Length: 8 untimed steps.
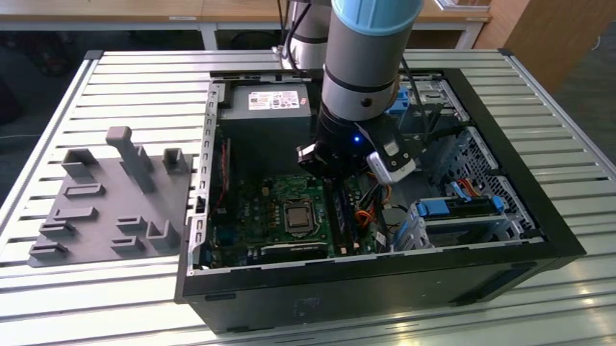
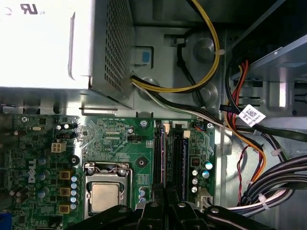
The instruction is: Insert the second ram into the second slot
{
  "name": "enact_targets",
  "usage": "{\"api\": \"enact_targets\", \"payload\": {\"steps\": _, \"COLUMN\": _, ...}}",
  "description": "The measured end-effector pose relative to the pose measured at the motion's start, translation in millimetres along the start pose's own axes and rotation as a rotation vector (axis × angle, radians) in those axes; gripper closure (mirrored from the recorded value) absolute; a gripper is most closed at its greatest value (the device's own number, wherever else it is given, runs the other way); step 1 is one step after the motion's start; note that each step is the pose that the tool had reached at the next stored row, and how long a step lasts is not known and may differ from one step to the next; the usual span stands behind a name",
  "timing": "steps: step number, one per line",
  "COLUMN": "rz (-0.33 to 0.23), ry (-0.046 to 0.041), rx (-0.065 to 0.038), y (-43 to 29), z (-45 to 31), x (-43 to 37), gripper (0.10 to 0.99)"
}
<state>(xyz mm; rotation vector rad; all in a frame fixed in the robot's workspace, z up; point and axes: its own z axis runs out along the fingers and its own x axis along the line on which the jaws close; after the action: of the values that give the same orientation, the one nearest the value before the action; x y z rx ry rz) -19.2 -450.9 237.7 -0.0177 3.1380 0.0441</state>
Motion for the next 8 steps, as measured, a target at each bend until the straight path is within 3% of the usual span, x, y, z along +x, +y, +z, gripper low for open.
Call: {"api": "enact_targets", "payload": {"steps": 8, "rz": 0.000, "ry": 0.0002, "rx": 0.000, "y": -3.0, "z": 2.1, "x": -0.8, "gripper": 0.949}}
